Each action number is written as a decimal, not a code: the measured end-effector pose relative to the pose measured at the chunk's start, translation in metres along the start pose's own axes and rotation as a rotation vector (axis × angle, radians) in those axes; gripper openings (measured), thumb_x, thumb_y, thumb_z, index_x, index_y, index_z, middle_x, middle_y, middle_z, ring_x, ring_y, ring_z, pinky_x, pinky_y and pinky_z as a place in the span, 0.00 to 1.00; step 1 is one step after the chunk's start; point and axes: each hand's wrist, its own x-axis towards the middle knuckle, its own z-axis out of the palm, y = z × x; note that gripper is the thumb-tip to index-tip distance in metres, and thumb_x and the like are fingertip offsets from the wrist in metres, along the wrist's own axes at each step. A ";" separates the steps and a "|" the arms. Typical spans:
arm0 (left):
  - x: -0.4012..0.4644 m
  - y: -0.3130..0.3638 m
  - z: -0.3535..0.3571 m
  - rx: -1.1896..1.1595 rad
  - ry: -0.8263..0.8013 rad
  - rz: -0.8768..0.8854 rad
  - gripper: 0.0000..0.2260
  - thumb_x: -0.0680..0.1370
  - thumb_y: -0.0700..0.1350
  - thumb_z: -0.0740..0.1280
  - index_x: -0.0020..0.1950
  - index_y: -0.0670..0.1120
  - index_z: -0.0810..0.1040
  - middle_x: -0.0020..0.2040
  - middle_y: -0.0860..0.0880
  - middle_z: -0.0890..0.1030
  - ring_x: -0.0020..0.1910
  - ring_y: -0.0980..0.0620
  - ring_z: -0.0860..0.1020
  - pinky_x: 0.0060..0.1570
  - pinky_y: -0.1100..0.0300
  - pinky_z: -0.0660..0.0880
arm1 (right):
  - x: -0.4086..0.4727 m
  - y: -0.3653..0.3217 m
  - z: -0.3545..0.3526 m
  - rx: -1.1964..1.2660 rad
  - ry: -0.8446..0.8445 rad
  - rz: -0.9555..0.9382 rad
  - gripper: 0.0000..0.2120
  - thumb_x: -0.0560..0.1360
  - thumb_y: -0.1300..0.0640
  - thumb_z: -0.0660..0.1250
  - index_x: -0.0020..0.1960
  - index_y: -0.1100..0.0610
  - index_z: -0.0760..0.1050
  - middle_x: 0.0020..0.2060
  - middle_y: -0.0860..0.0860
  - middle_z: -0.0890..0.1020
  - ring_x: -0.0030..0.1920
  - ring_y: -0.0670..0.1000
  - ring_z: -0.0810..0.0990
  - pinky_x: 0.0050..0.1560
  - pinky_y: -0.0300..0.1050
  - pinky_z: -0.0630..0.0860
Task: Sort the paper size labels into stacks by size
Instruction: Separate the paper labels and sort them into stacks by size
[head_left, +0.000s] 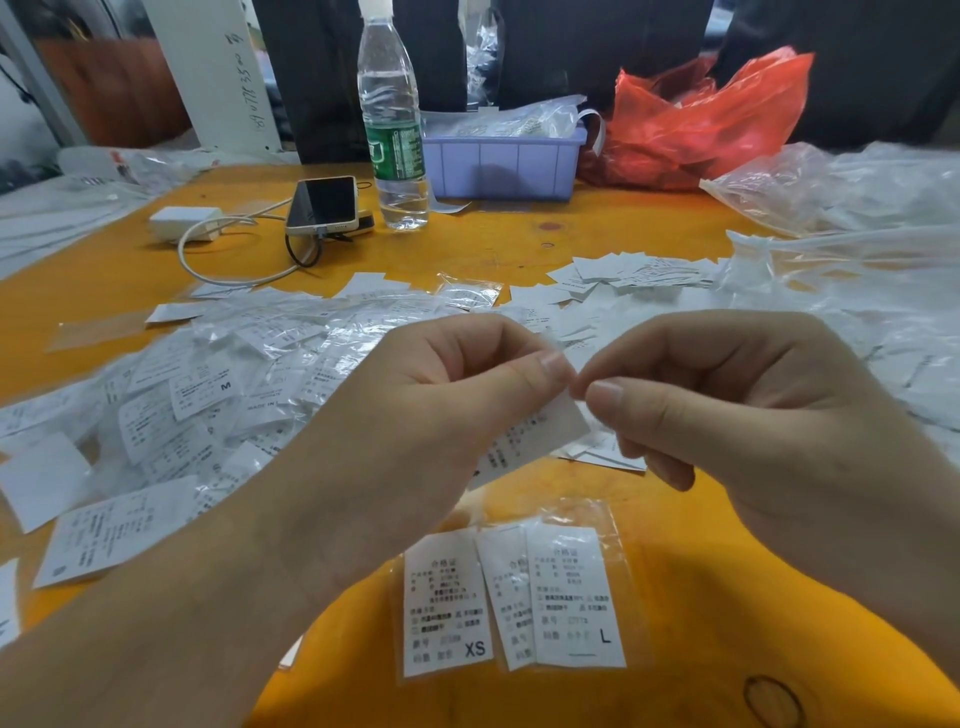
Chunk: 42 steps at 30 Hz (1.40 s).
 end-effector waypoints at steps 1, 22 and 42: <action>0.000 0.000 0.000 0.002 0.001 0.006 0.08 0.71 0.56 0.66 0.39 0.56 0.84 0.34 0.55 0.81 0.35 0.61 0.78 0.35 0.70 0.72 | -0.001 0.000 0.000 0.008 -0.018 -0.006 0.05 0.69 0.59 0.69 0.42 0.55 0.84 0.25 0.45 0.79 0.26 0.42 0.75 0.28 0.30 0.69; 0.003 0.000 -0.003 -0.080 0.032 -0.031 0.03 0.71 0.46 0.69 0.37 0.50 0.82 0.35 0.51 0.84 0.37 0.54 0.83 0.35 0.64 0.79 | 0.003 0.006 -0.007 -0.092 0.105 0.046 0.05 0.67 0.54 0.71 0.42 0.52 0.82 0.31 0.52 0.80 0.28 0.45 0.74 0.28 0.40 0.72; 0.015 -0.009 -0.044 0.785 0.504 -0.045 0.09 0.74 0.44 0.68 0.51 0.56 0.76 0.46 0.59 0.76 0.45 0.58 0.73 0.37 0.68 0.63 | 0.003 0.004 -0.015 -0.339 0.153 -0.033 0.03 0.69 0.54 0.69 0.38 0.51 0.81 0.30 0.48 0.81 0.29 0.46 0.76 0.30 0.41 0.75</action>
